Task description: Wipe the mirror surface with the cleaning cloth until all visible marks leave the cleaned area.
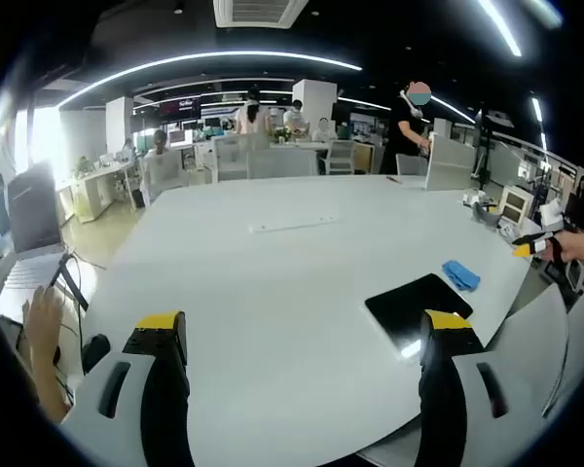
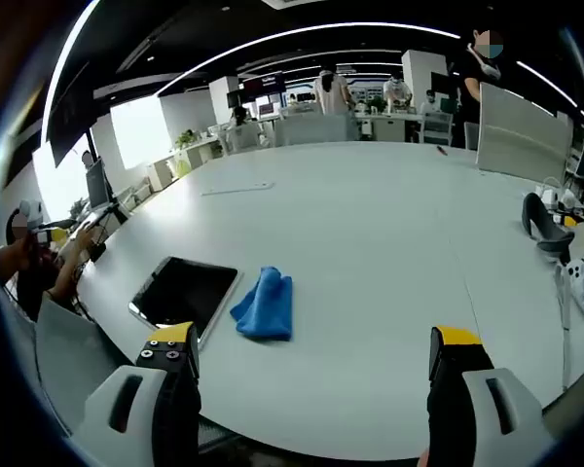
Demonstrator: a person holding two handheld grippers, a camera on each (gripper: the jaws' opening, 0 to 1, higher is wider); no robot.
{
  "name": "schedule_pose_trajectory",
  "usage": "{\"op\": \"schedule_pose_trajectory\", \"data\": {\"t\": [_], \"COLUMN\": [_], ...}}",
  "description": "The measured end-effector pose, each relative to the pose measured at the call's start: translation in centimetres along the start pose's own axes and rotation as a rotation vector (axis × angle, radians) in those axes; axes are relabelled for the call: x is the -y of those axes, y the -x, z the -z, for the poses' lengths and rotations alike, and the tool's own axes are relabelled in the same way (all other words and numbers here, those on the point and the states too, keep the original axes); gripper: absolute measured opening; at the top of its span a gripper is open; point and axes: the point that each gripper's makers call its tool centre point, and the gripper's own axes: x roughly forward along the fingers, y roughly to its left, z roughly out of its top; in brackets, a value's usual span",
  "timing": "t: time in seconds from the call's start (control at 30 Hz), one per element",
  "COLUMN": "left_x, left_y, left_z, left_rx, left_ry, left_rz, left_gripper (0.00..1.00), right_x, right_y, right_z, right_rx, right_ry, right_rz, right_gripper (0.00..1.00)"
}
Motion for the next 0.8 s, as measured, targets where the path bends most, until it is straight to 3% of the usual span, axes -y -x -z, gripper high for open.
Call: {"op": "schedule_pose_trajectory", "data": {"t": [0.17,0.3,0.47,0.8], "left_x": [-0.4,-0.6,-1.2,-2.2], "left_y": [0.0,-0.1,0.7,2.1], "left_z": [-0.1,-0.7,-1.2,-1.4], "left_rx": [0.002,0.017,0.033,0.046], "left_ry": [0.005,0.004,0.025,0.041], "left_rz": [-0.005,-0.008,-0.035,-0.082], "left_gripper": [0.99,0.99,0.99,0.99], "right_x": [-0.4,-1.2,-0.5,-0.5], "right_y": [-0.1,-0.2,-0.6,-2.1], "right_z": [-0.3,0.6,1.5,-0.3], "right_rx": [0.017,-0.011,-0.04,-0.019], "right_ry": [-0.007,0.01,0.007,0.01], "right_rz": [0.001,-0.012,-0.022,-0.042], "right_gripper": [0.98,0.98,0.98,0.98]}}
